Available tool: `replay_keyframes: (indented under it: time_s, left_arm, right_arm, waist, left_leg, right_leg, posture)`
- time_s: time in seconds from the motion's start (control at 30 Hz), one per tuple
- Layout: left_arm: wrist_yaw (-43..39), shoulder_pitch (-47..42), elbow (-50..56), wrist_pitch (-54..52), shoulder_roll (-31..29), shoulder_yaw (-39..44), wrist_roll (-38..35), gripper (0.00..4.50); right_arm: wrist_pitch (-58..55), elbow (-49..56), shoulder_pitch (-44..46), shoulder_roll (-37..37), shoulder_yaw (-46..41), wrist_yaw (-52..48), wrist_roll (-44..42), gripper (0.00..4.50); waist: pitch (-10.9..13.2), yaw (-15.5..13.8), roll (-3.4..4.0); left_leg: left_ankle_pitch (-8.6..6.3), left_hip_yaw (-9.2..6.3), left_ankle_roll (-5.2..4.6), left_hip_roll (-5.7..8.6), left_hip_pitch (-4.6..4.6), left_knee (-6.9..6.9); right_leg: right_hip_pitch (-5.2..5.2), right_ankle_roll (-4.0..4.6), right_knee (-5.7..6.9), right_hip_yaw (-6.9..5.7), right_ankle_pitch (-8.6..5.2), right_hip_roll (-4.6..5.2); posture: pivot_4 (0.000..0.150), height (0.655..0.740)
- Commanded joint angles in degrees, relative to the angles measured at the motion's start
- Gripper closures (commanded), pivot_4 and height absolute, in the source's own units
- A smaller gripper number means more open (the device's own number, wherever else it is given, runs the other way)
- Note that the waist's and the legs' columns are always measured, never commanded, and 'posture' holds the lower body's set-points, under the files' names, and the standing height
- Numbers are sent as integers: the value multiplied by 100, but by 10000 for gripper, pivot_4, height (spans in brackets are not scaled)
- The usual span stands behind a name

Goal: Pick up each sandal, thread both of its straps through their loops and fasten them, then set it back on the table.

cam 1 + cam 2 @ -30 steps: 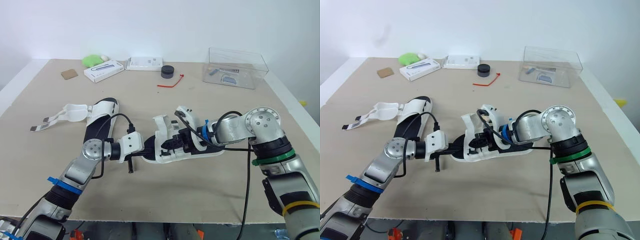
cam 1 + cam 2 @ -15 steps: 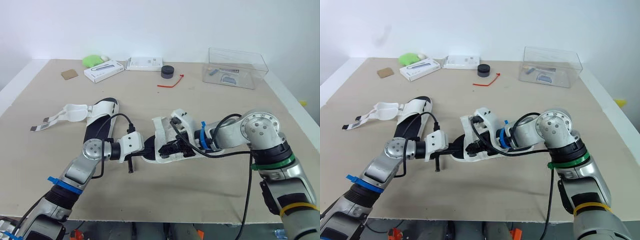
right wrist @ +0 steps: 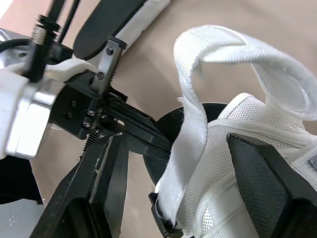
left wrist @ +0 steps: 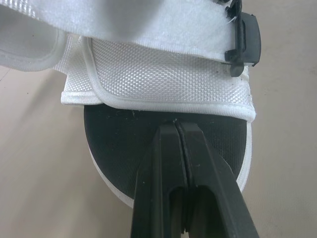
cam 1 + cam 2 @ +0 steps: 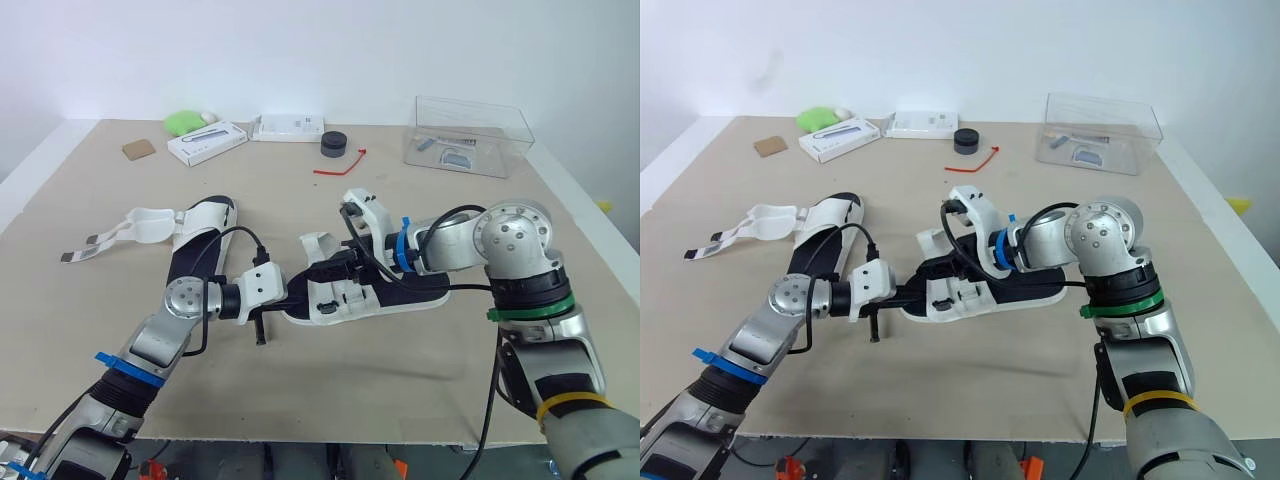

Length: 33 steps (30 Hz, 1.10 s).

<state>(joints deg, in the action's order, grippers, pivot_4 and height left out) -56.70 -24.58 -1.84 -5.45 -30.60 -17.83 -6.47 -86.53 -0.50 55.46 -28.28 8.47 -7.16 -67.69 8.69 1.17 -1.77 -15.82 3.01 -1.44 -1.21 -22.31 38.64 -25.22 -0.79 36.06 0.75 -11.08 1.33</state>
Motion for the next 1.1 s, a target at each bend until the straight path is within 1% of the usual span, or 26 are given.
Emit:
replay_keyframes:
  time_s: [0.03, 0.07, 0.17, 0.2, 0.27, 0.3, 0.37, 0.77, 1.1]
  left_arm:
    - [-22, 201, -381, -167, -97, -254, 391, 45000]
    - [-23, 203, -386, -157, -99, -257, 399, 45000]
    - [-20, 199, -390, -166, -92, -241, 398, 45000]
    - [-18, 192, -402, -165, -90, -238, 400, 45000]
    - [-14, 189, -413, -160, -94, -232, 404, 45000]
    - [-11, 190, -416, -156, -99, -229, 407, 45000]
    - [-5, 198, -408, -159, -102, -224, 407, 45000]
    - [-9, 185, -458, -130, -81, -248, 422, 45000]
    - [-6, 150, -521, -90, -53, -267, 437, 45000]
  right_arm:
    - [11, -66, 280, 100, -215, -277, 309, 10859]
    - [17, -108, 306, 134, -209, -353, 396, 10859]
    - [40, -150, 348, 191, -205, -543, 681, 18854]
    - [27, -148, 352, 204, -210, -609, 763, 24394]
    - [-31, -88, 328, 216, -211, -736, 883, 32748]
    - [-76, 11, 268, 206, -193, -799, 922, 38615]
    - [-164, 214, 137, 193, -182, -890, 971, 43434]
    - [-538, 1103, -565, 187, -284, -1076, 1326, 43434]
    - [-596, 1676, -1021, 327, -351, -1108, 1535, 43434]
  waist:
    - [0, 1, 0]
    - [0, 1, 0]
    - [0, 0, 0]
    - [0, 0, 0]
    - [0, 0, 0]
    - [0, 0, 0]
    - [0, 0, 0]
    - [0, 1, 2]
    - [-7, 1, 7]
  left_leg:
    - [0, 0, 0, 0, 0, 0]
    - [0, 0, 0, 0, 0, 0]
    - [0, -1, 0, 0, 1, 0]
    - [0, -1, 0, 0, 1, 0]
    - [0, 1, 0, 0, 1, 0]
    - [0, 1, 0, 0, 1, 0]
    - [0, 1, 0, 0, 1, 0]
    - [0, -1, 0, 0, 1, 0]
    - [2, -1, 2, 0, 13, 0]
  right_leg:
    - [0, 0, 0, 0, 0, -1]
    - [0, 0, 0, 0, 0, -2]
    - [0, 0, 1, -1, 0, -6]
    - [0, 0, 1, -1, 0, -6]
    - [0, 0, 1, 0, 0, -6]
    - [0, 0, 1, 0, 0, -5]
    - [0, 0, 1, -1, 0, -5]
    - [0, 1, 1, -1, 0, -3]
    - [8, -28, 2, -1, -15, -6]
  posture:
    - [1500, 7400]
    - [1500, 7400]
    - [1500, 7400]
    - [1500, 7400]
    - [1500, 7400]
    - [1500, 7400]
    - [1500, 7400]
    - [1500, 7400]
    - [1500, 7400]
